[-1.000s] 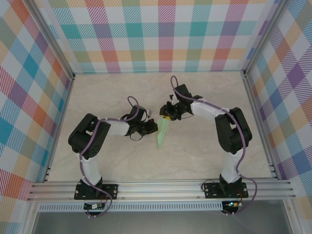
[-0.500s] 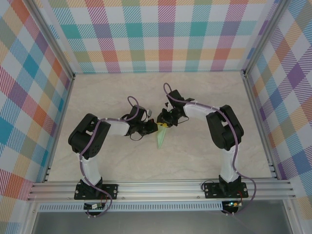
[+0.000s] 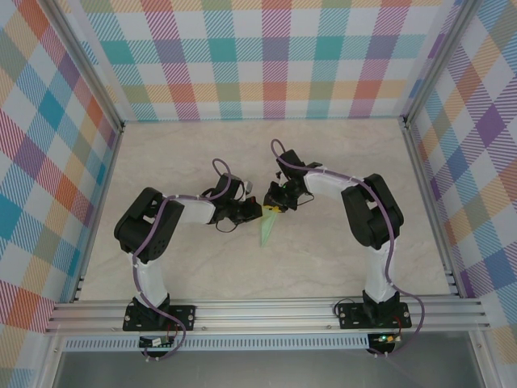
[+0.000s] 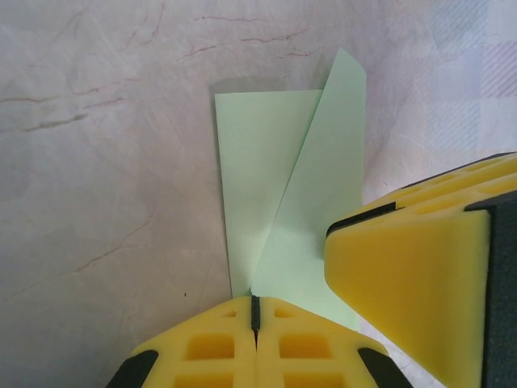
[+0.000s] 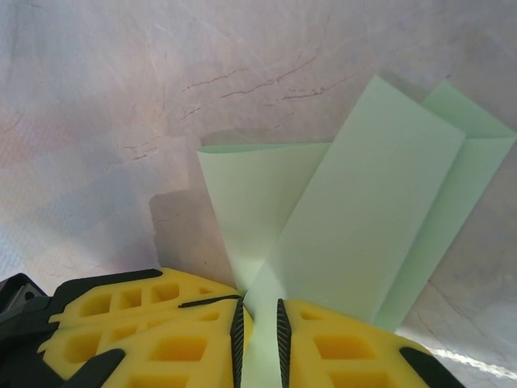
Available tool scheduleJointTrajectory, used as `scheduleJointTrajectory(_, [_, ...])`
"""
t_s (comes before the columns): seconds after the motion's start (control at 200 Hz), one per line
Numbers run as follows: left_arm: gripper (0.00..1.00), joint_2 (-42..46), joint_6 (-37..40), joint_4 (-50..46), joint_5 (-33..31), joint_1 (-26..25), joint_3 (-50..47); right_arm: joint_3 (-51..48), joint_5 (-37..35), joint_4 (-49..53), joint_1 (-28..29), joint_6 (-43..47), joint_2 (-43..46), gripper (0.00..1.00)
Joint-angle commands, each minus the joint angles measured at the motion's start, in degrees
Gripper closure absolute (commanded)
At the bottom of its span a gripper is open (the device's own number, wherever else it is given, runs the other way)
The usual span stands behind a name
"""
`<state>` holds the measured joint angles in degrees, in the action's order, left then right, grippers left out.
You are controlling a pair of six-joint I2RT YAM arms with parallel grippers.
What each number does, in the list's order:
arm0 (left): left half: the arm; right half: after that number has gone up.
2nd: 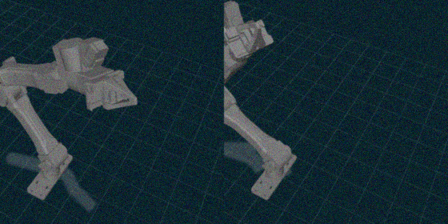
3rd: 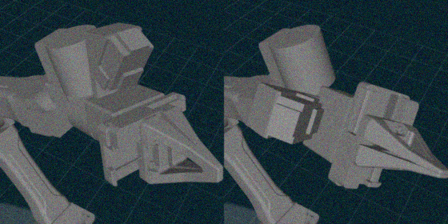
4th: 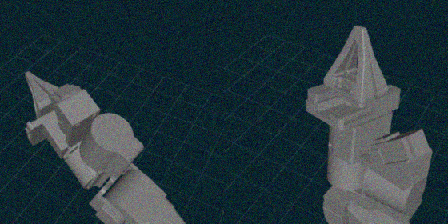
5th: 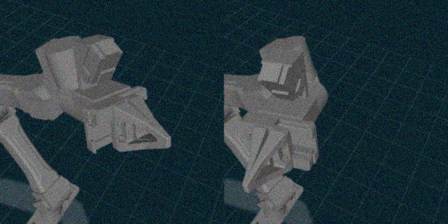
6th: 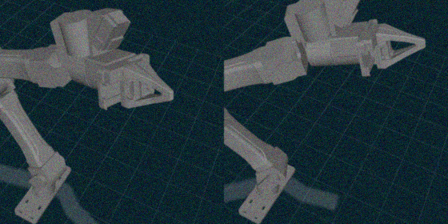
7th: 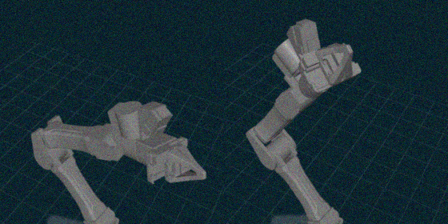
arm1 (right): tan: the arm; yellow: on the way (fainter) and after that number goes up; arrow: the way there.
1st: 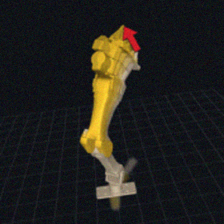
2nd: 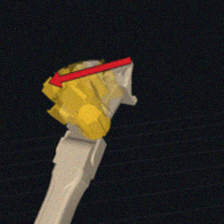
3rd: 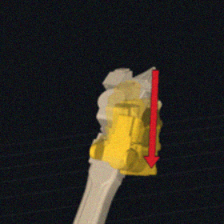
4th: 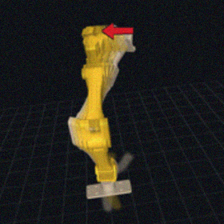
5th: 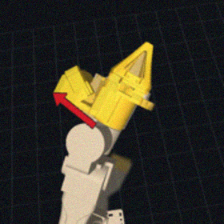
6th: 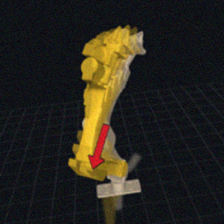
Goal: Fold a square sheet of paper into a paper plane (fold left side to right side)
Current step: Fold the wing for the fifth time at the center of the table.
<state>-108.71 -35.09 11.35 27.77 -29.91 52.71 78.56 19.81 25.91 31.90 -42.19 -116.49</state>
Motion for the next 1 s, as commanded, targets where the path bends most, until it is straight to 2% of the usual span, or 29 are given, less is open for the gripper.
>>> scheduleJointTrajectory(0.0, [1.00,-2.3,0.9,-3.0,-1.8,-0.3,0.6,0.5,-1.6,1.7,0.2,0.8,-0.3,0.82])
scheduleJointTrajectory(0.8, [1.00,-2.5,1.0,-3.1,-1.5,-0.4,0.8,-7.2,-2.8,-4.9,-0.2,-1.0,-0.1,0.95])
scheduleJointTrajectory(0.995, [0.99,-0.1,0.6,-3.2,-0.4,-0.4,0.6,-10.9,-3.1,-6.5,-0.3,-1.1,0.3,0.97])
